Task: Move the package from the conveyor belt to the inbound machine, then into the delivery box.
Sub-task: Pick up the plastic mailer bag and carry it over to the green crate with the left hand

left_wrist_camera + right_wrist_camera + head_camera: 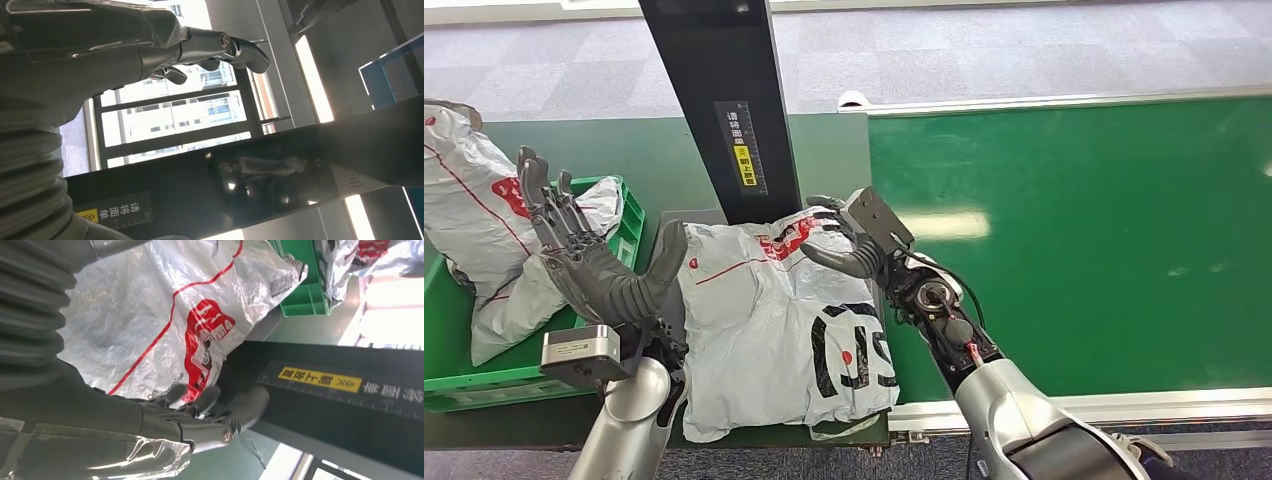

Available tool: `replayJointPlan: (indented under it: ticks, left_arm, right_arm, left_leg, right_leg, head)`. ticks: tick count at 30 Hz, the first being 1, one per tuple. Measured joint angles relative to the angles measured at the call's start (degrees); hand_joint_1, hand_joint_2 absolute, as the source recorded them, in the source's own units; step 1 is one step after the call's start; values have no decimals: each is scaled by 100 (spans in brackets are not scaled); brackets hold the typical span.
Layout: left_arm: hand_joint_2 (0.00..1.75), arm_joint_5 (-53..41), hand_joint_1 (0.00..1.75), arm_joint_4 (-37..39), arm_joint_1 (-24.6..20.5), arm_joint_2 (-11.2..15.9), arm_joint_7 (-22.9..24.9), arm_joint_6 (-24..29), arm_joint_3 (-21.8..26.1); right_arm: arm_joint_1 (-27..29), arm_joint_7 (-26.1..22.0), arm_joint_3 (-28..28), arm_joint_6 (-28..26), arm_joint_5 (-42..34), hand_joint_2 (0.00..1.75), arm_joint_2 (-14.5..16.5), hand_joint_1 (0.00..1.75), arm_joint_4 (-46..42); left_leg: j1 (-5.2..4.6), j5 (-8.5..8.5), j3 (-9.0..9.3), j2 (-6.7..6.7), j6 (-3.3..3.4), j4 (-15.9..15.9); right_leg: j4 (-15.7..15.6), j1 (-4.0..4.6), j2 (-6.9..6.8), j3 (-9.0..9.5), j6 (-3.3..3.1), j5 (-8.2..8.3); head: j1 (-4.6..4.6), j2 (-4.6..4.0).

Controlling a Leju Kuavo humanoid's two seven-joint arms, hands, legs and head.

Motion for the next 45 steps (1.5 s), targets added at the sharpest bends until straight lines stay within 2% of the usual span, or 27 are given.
replayJointPlan:
  ticks: [4, 9, 13, 16, 17, 19, 22, 24, 26, 28, 31, 34, 38, 45]
  left_arm:
    - [175, -10, 0, 25, 0, 0, 0, 7, 0]
    - [175, -84, 0, 32, 58, 3, 0, 77, 9]
    - [175, -85, 0, 32, 116, 9, 0, 117, 11]
    - [175, -24, 0, 32, 169, 20, 0, 41, 10]
    - [175, 38, 0, 34, 190, 25, 0, -103, 12]
    - [175, 194, 0, 65, 231, 39, 4, -669, 28]
    - [175, 367, 0, 153, 370, 73, 19, -1649, 114]
    - [175, 413, 0, 214, 512, 99, 18, -2025, 200]
    - [175, 422, 0, 290, 615, 122, 14, -2203, 281]
    - [175, 396, 0, 387, 676, 143, 13, -2288, 340]
    - [175, 322, 0, 546, 752, 171, 79, -2422, 392]
    - [175, 118, 0, 737, 812, 189, 447, -2536, 416]
    - [175, -745, 0, 1115, 827, 219, 1204, -2409, 431]
    - [175, -3125, 0, 1732, 788, 329, 2659, -2016, 458]
  right_arm:
    - [4, -4, -208, -84, -54, 0, -19, 0, 2]
    - [92, -345, -361, -1294, -146, 0, -14, 0, -146]
    - [303, -638, -393, -1329, -558, 0, -16, 0, -492]
    - [520, -1339, -393, -1811, -726, 0, -38, 0, -995]
    - [587, -1553, -390, -2021, -770, 0, -65, 0, -1212]
    - [734, -1666, -381, -2235, -973, 0, -176, 0, -1669]
    - [1041, -1400, -445, -2078, -1780, 0, -440, 0, -2244]
    - [1310, -965, -615, -1699, -2728, 0, -643, 0, -2481]
    - [1601, -453, -842, -1236, -3719, 87, -870, 0, -2599]
    - [1877, -256, -1027, -797, -4316, 175, -1117, 0, -2650]
    - [2245, -269, -1179, -74, -4737, 175, -1474, 0, -2727]
    - [2570, -313, -1235, 244, -4696, 175, -1687, 0, -2860]
    - [2771, -305, -1232, 389, -4024, 175, -1854, 0, -2917]
    - [2691, -419, -1188, 512, -2531, 175, -1992, 0, -2829]
  left_leg:
    - [1, 0, 0, 0, 0, 0]
    - [1, 0, -2, 2, 0, 0]
    - [1, 0, -2, -1, 0, 0]
    - [1, 0, -3, -3, 0, 0]
    - [1, -1, -3, -2, 0, 0]
    - [0, -1, -2, -2, 0, 0]
    - [-1, -3, -1, -2, 2, 0]
    - [-2, -4, -1, -3, 3, 0]
    - [-2, -4, -4, -9, 4, 0]
    - [-2, -5, -7, -16, 4, 0]
    - [-2, -8, -8, -14, 7, 0]
    - [-1, -12, -9, -12, 10, -1]
    - [0, -11, -8, -10, 10, -1]
    - [-1, -8, -7, -9, 9, -1]
  right_leg:
    - [0, 2, 0, -1, 0, 0]
    - [1, 2, 0, 0, 0, 0]
    - [0, 2, -1, 0, 0, -1]
    - [0, 2, -2, -1, 1, -1]
    - [0, 2, -1, -2, 1, -1]
    - [-1, 1, -1, -2, 1, -2]
    - [-2, 0, -2, 0, 2, -2]
    - [-3, -1, -2, 0, 2, -3]
    - [-4, -2, -7, 0, 2, -3]
    - [-4, -2, -15, -1, 3, -3]
    - [-4, -2, -16, -1, 4, -4]
    - [-4, -2, -16, -1, 3, -6]
    - [-3, -1, -15, -1, 3, -6]
    - [-2, -1, -15, 1, 3, -5]
  head:
    - [-1, 0]
    - [0, 0]
    - [0, 0]
    - [-1, 0]
    - [-1, 0]
    - [-1, 0]
    - [0, 0]
    - [0, 0]
    - [-1, 0]
    - [-1, 0]
    - [-1, 0]
    - [-2, 0]
    - [-2, 0]
    - [-2, 0]
